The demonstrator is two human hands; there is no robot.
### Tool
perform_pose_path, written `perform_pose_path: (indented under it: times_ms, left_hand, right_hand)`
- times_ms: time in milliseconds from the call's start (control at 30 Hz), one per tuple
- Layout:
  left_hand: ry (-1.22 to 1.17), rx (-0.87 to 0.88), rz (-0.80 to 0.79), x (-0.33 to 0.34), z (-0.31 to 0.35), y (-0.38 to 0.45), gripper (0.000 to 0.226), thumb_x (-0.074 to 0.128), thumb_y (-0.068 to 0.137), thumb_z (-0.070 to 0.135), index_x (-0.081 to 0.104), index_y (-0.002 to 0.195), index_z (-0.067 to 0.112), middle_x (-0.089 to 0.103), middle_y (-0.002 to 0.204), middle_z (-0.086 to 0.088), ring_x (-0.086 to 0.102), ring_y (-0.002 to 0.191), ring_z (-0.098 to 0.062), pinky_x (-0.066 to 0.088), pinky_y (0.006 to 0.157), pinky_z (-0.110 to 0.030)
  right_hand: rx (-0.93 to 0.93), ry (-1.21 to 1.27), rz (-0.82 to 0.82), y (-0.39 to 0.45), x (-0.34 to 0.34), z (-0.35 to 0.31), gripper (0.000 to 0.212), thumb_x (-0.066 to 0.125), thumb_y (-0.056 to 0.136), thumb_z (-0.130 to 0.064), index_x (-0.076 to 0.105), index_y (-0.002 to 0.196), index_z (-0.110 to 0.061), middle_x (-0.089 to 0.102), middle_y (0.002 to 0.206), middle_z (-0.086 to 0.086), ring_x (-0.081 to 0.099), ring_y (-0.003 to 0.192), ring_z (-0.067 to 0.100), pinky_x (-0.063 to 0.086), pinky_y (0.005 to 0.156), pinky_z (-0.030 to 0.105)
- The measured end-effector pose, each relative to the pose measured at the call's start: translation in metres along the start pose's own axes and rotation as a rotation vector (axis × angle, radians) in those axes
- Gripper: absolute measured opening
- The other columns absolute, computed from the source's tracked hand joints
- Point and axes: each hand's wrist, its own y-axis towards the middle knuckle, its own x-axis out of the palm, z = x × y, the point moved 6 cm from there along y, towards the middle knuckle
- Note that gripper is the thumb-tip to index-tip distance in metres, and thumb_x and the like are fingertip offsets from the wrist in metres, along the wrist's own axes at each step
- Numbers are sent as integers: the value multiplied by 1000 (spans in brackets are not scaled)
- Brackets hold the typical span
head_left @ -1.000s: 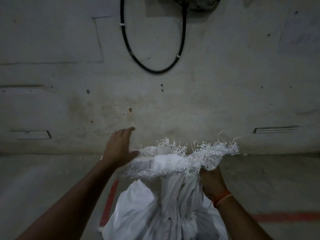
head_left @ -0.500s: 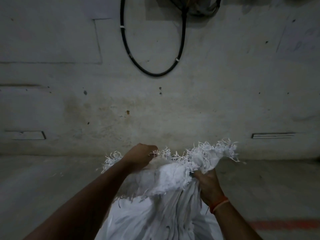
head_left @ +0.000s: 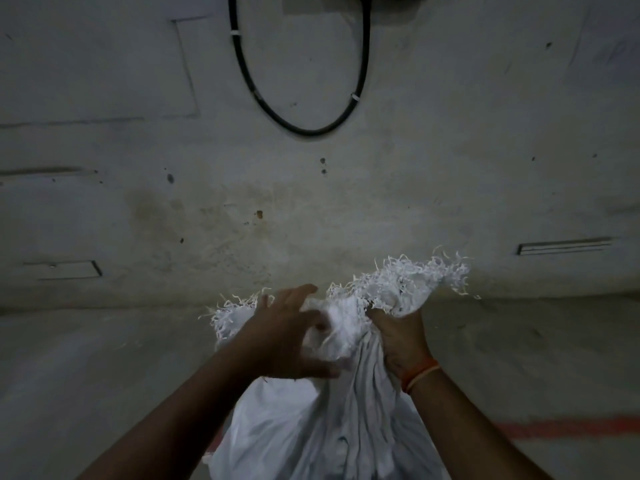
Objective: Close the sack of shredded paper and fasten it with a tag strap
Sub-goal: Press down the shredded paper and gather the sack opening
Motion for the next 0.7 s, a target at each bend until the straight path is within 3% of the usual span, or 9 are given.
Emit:
perform_pose_path:
  times_ms: [100,233,300,400,467,567,633,700]
  left_hand:
    - [-17,-96,30,9,-26,18,63,49,74,81,53,126,46,30,159,0,29,147,-27,28,116,-60]
    - [-120,38,51,7,-44,36,38,49,94,49,62,126,33,63,131,1,56,122,-22,45,102,-34]
    - [-172,20,20,8,-53,43,43,52,93,51,61,128,28,65,130,2,60,119,-21,47,101,-34]
    - [-265,39,-59,9,-53,42,76,67,74,69,50,139,33,55,141,8,53,127,-14,44,109,-38]
    - [-241,107,-128,10,-42,35,103,80,65,67,36,150,29,38,154,5,36,140,-15,27,121,-35]
    - [-83,92,-200,24,-34,19,126,80,57,74,15,158,32,-2,167,6,2,152,-18,9,125,-42]
    - [49,40,-175,42,-41,20,118,68,52,87,27,152,39,-16,167,7,-9,153,-22,8,125,-54]
    - [140,14,-144,57,-49,30,88,54,58,90,58,129,38,-6,169,2,-1,153,-26,14,122,-57]
  right_hand:
    - [63,49,-25,-2,0,5,52,85,71,-4,66,119,2,72,115,22,71,106,35,53,98,57]
    - [98,111,-152,-2,-1,4,86,98,49,-27,64,123,3,71,118,24,71,107,35,54,96,53]
    - [60,122,-184,2,-2,1,93,100,46,-30,63,125,2,70,121,24,68,112,38,50,101,57]
    - [81,137,-165,7,-6,5,105,101,40,-36,60,129,1,69,124,22,68,114,35,48,102,59]
    - [89,140,-144,9,-8,6,112,101,33,-41,60,129,1,71,122,18,70,111,30,52,100,53]
    - [95,158,-131,12,-11,10,92,94,49,-25,60,130,1,68,126,18,69,112,28,54,99,47]
    - [116,150,-142,12,-9,14,91,93,49,-24,60,130,3,68,125,20,69,111,29,57,94,42]
    - [132,153,-164,11,-4,16,104,100,41,-35,60,128,5,69,122,24,68,112,37,54,98,50]
